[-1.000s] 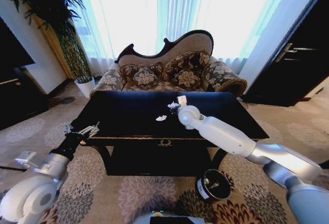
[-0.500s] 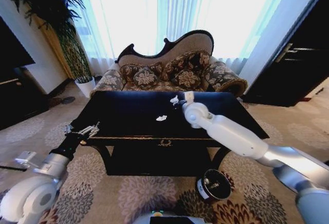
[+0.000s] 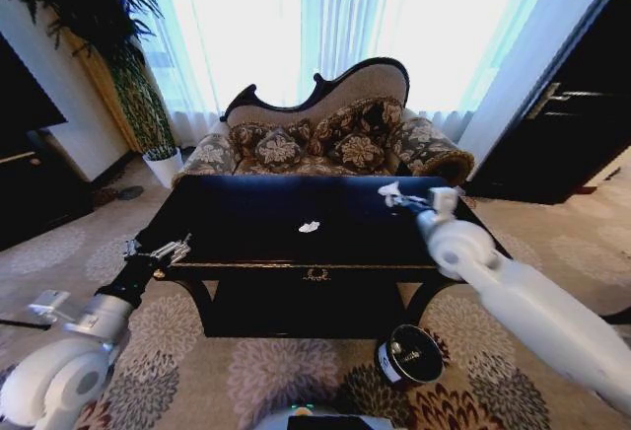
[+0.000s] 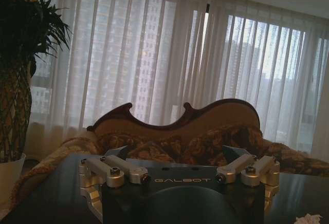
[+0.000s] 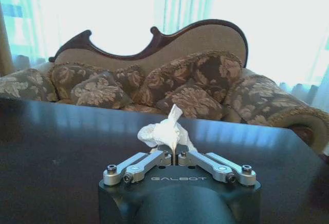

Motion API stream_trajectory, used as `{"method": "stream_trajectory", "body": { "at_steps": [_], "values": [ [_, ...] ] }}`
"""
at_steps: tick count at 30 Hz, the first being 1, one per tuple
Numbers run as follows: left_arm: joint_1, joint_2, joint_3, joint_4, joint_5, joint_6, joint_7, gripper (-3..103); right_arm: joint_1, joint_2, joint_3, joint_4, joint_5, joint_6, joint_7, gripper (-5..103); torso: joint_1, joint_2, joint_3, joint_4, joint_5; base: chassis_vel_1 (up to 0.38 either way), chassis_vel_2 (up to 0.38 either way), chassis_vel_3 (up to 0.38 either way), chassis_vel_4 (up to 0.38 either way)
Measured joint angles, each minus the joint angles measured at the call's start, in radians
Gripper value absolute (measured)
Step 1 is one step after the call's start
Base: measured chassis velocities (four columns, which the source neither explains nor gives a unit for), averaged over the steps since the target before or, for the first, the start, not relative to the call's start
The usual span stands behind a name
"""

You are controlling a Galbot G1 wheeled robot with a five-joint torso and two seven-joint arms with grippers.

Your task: Move to the front of the table and place the trash on the table into the trash bin.

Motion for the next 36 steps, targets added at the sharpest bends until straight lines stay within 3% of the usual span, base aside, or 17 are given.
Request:
{"method": "stream_trajectory", "body": {
  "at_steps": [1, 4, 6, 9, 10, 15, 16, 19, 25, 30, 36],
  "values": [
    [0.000, 0.000, 0.000, 0.000, 0.000, 0.000, 0.000, 100, 0.000, 0.000, 0.000, 0.000, 0.000, 0.000, 0.000, 1, 0.000, 0.000, 0.000, 0.0000, 0.0000, 0.000, 0.000, 0.000, 0.000],
    [0.000, 0.000, 0.000, 0.000, 0.000, 0.000, 0.000, 100, -0.242, 0.027, 0.255, 0.096, -0.076, 0.013, -0.056, 1, 0.000, 0.000, 0.000, -0.0001, -0.0004, 0.000, 0.000, 0.000, 0.000],
    [0.000, 0.000, 0.000, 0.000, 0.000, 0.000, 0.000, 100, -0.290, 0.044, 0.307, 0.120, -0.085, 0.013, -0.067, 1, 0.000, 0.000, 0.000, -0.0001, -0.0002, 0.000, 0.000, 0.000, 0.000],
    [0.000, 0.000, 0.000, 0.000, 0.000, 0.000, 0.000, 100, -0.450, 0.117, 0.479, 0.172, -0.095, 0.017, -0.100, 1, 0.000, 0.000, 0.000, 0.0002, -0.0003, 0.000, 0.000, 0.000, 0.000],
    [0.000, 0.000, 0.000, 0.000, 0.000, 0.000, 0.000, 100, -0.450, 0.117, 0.479, 0.172, -0.095, 0.017, -0.100, 1, 0.000, 0.000, 0.000, 0.0002, -0.0003, 0.000, 0.000, 0.000, 0.000],
    [0.000, 0.000, 0.000, 0.000, 0.000, 0.000, 0.000, 100, -0.662, 0.264, 0.669, 0.206, -0.198, 0.109, -0.227, 1, 0.000, 0.000, 0.000, 0.0000, -0.0001, 0.000, 0.000, 0.000, 0.000],
    [0.000, 0.000, 0.000, 0.000, 0.000, 0.000, 0.000, 100, -0.662, 0.264, 0.669, 0.206, -0.198, 0.109, -0.227, 1, 0.000, 0.000, 0.000, 0.0000, -0.0001, 0.000, 0.000, 0.000, 0.000],
    [0.000, 0.000, 0.000, 0.000, 0.000, 0.000, 0.000, 100, -0.766, 0.354, 0.718, 0.261, -0.254, 0.180, -0.283, 1, 0.000, 0.000, 0.000, 0.0000, -0.0008, 0.000, 0.000, 0.000, 0.000],
    [0.000, 0.000, 0.000, 0.000, 0.000, 0.000, 0.000, 100, -0.854, 0.433, 0.749, 0.260, -0.303, 0.255, -0.332, 1, 0.000, 0.000, 0.000, 0.0003, -0.0006, 0.000, 0.000, 0.000, 0.000],
    [0.000, 0.000, 0.000, 0.000, 0.000, 0.000, 0.000, 100, -0.979, 0.564, 0.778, 0.264, -0.341, 0.392, -0.383, 1, 0.000, 0.000, 0.000, -0.0003, -0.0005, 0.000, 0.000, 0.000, 0.000],
    [0.000, 0.000, 0.000, 0.000, 0.000, 0.000, 0.000, 100, -1.005, 0.628, 0.755, 0.235, -0.311, 0.434, -0.395, 1, 0.000, 0.000, 0.000, 0.0001, -0.0007, 0.000, 0.000, 0.000, 0.000]
  ]
}}
